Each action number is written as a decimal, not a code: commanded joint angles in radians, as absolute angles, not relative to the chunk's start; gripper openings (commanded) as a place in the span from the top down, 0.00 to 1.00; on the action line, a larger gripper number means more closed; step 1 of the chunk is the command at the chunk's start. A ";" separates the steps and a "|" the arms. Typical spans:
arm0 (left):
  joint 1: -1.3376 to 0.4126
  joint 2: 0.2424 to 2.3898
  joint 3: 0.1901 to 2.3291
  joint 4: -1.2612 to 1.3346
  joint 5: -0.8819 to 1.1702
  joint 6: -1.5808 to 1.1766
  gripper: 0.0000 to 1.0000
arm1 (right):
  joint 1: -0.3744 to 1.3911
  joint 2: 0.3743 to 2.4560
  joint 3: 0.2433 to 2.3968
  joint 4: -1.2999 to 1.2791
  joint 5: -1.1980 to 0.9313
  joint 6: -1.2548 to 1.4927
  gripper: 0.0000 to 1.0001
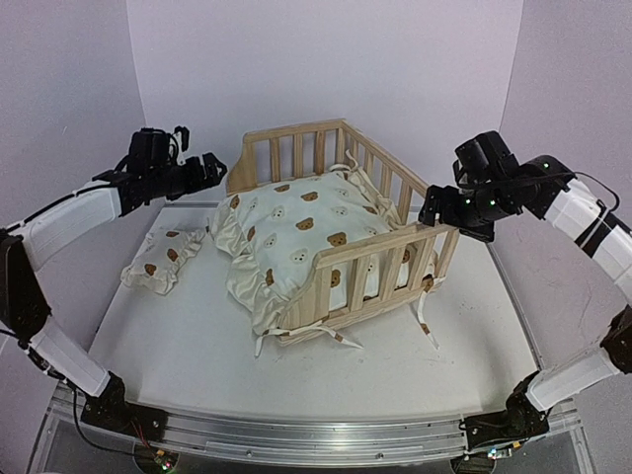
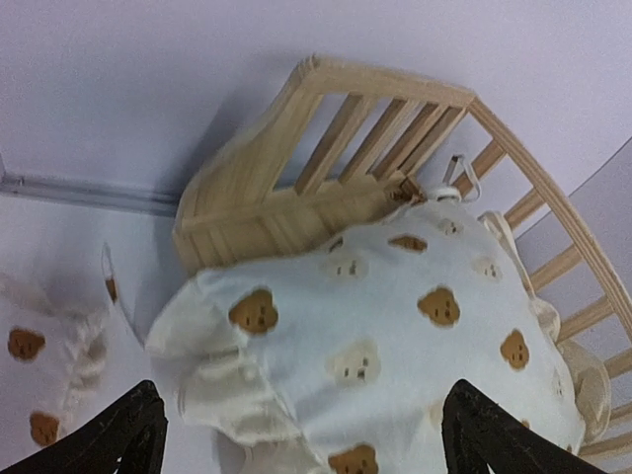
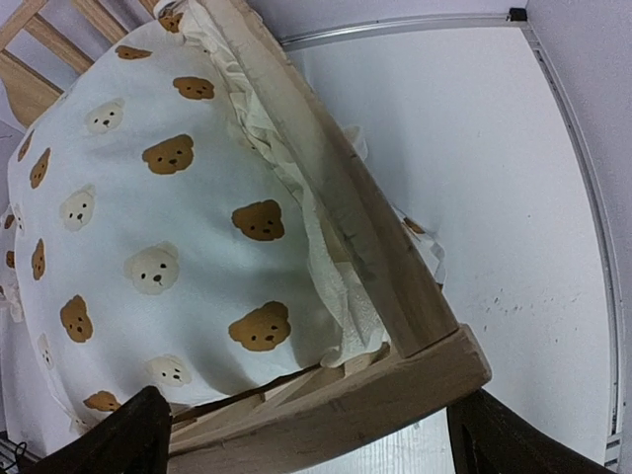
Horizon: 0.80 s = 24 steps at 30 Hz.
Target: Set up the pet bed
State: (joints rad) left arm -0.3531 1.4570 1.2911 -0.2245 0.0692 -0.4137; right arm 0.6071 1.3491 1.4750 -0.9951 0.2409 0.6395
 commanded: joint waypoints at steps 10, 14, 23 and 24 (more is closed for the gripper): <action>-0.224 1.809 1.780 -0.196 0.267 -0.292 0.00 | 0.469 1.447 1.502 -1.061 0.157 0.870 0.52; -0.214 1.866 1.832 -0.209 0.346 -0.292 0.01 | 0.373 1.471 1.516 -1.092 0.162 0.709 0.71; -0.213 1.850 1.837 -0.214 0.433 -0.327 0.01 | 0.072 1.613 1.623 -1.030 0.018 0.200 0.92; -0.213 1.844 1.826 -0.213 0.458 -0.337 0.01 | 0.068 1.659 1.669 -1.027 0.014 0.146 0.92</action>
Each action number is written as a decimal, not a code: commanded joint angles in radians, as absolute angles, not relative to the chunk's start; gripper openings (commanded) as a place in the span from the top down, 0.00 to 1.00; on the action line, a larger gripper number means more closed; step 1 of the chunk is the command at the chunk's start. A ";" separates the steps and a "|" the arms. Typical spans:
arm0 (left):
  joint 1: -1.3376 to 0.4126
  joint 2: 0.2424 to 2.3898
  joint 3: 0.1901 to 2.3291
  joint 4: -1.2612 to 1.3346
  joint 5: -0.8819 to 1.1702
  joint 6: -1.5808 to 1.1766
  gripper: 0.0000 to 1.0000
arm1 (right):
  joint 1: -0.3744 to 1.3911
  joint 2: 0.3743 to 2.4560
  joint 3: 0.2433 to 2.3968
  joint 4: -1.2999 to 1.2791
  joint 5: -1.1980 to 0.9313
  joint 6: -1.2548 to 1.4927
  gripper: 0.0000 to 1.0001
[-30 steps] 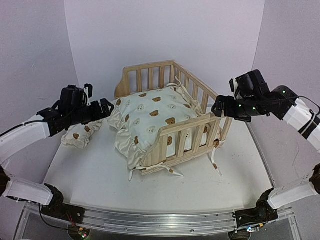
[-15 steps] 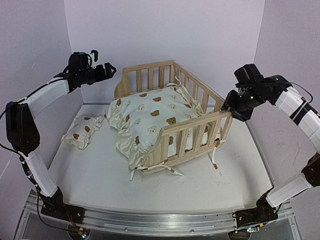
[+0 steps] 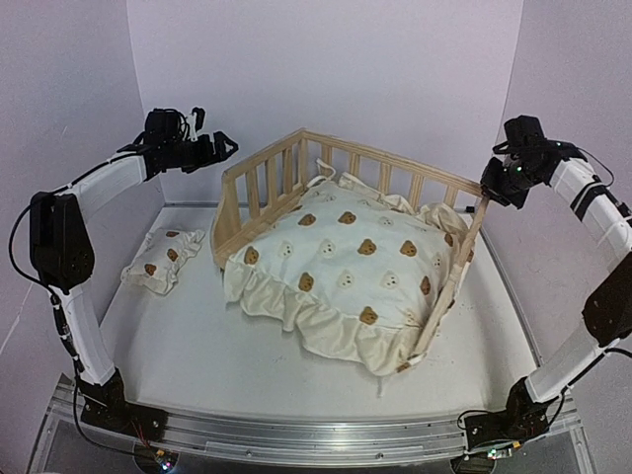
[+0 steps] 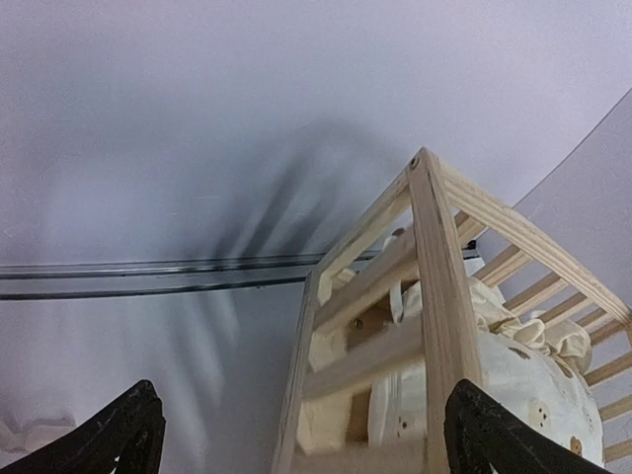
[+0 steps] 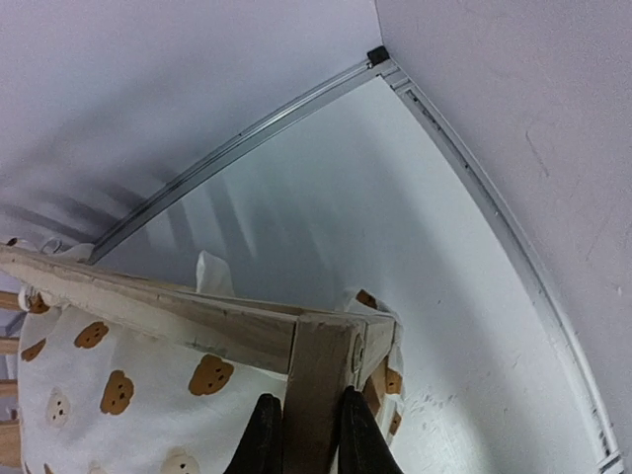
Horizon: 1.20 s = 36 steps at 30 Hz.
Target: Set up the pet bed
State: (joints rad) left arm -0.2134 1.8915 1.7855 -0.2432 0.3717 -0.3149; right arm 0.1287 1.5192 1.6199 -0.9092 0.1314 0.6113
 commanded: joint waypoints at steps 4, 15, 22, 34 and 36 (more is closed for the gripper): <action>-0.216 1.799 1.718 -0.178 0.590 -0.419 0.01 | 0.062 1.827 1.865 -0.998 0.031 -0.009 0.92; -0.300 1.519 1.342 -0.118 0.773 -0.502 0.01 | 0.061 2.249 2.513 -0.929 -0.036 -0.103 0.70; -0.407 1.352 1.144 -0.076 0.687 -0.550 0.04 | 0.063 2.130 2.510 -0.912 0.135 -0.125 0.17; -0.460 1.281 1.047 -0.023 0.664 -0.617 0.10 | 0.164 1.804 2.331 -1.032 0.187 -0.056 0.02; -0.487 1.289 1.048 -0.009 0.662 -0.626 0.12 | 0.232 1.754 2.261 -1.044 0.202 -0.048 0.02</action>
State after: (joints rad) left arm -0.4404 1.3022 1.0443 -0.0933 0.6689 -0.6041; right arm 0.1158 1.8286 2.3638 -0.9936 0.1734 -0.0738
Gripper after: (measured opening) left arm 0.898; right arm 0.983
